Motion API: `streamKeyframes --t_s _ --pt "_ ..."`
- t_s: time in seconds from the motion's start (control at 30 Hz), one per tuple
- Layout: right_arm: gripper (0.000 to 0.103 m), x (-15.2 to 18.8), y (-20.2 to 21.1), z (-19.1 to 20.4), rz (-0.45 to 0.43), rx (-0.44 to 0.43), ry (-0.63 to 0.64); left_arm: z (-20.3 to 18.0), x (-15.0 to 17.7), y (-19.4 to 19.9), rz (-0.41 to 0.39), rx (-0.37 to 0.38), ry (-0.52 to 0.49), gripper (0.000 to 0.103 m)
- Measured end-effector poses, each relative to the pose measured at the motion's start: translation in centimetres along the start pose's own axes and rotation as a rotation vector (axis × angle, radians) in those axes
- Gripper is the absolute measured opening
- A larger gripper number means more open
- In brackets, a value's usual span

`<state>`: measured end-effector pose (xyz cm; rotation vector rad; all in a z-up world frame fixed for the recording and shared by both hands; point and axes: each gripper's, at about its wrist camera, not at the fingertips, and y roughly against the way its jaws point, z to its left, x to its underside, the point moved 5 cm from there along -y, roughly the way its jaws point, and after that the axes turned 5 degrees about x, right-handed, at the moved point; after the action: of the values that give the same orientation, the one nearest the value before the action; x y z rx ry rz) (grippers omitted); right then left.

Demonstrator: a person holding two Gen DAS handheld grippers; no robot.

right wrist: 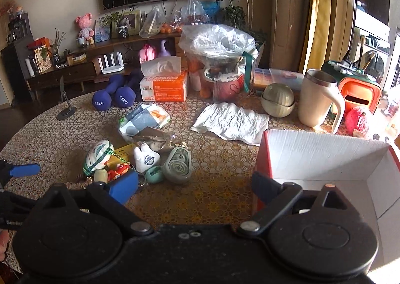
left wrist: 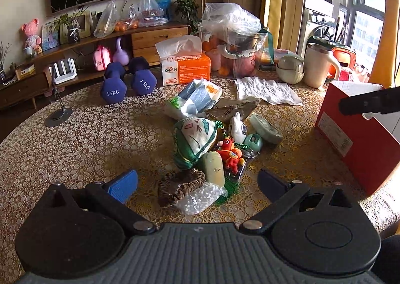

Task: Organize objects
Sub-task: 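Move the right tool toward the pale green tape dispenser while the left tool approaches the brown beaded bracelet, then close the right gripper on the tape dispenser while the left gripper grasps the bracelet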

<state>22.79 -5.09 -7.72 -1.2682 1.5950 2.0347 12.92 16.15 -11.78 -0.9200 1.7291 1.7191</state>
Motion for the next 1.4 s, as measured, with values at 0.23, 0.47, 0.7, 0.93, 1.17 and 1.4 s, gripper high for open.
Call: streamKeyframes --t_s 0.23,0.47,0.7,0.93,1.17,1.4 --pt "0.088 -0.8 -6.8 0.6 0.121 -0.019 -0.063 0.7 0.1 -1.8 -0.003 -0.019 -0.033 0.102" --pt "0.082 -0.8 -11.8 1.8 0.194 -0.021 -0.055 0.6 0.6 -3.1 0.012 -0.01 -0.078 0.096" --pt "0.076 -0.5 -14.7 2.1 0.235 -0.015 -0.061 0.4 1.2 -3.8 0.013 -0.019 -0.147 0.069" --pt "0.073 -0.2 -16.1 2.5 0.271 -0.034 -0.061 0.0 1.7 -4.1 0.03 -0.025 -0.229 0.049" --pt "0.059 -0.2 -16.5 2.3 0.284 -0.075 -0.104 -0.3 2.0 -4.1 0.052 0.001 -0.253 0.02" --pt "0.05 -0.4 -16.0 2.3 0.27 -0.083 -0.117 -0.2 1.7 -4.1 0.081 0.044 -0.203 0.009"
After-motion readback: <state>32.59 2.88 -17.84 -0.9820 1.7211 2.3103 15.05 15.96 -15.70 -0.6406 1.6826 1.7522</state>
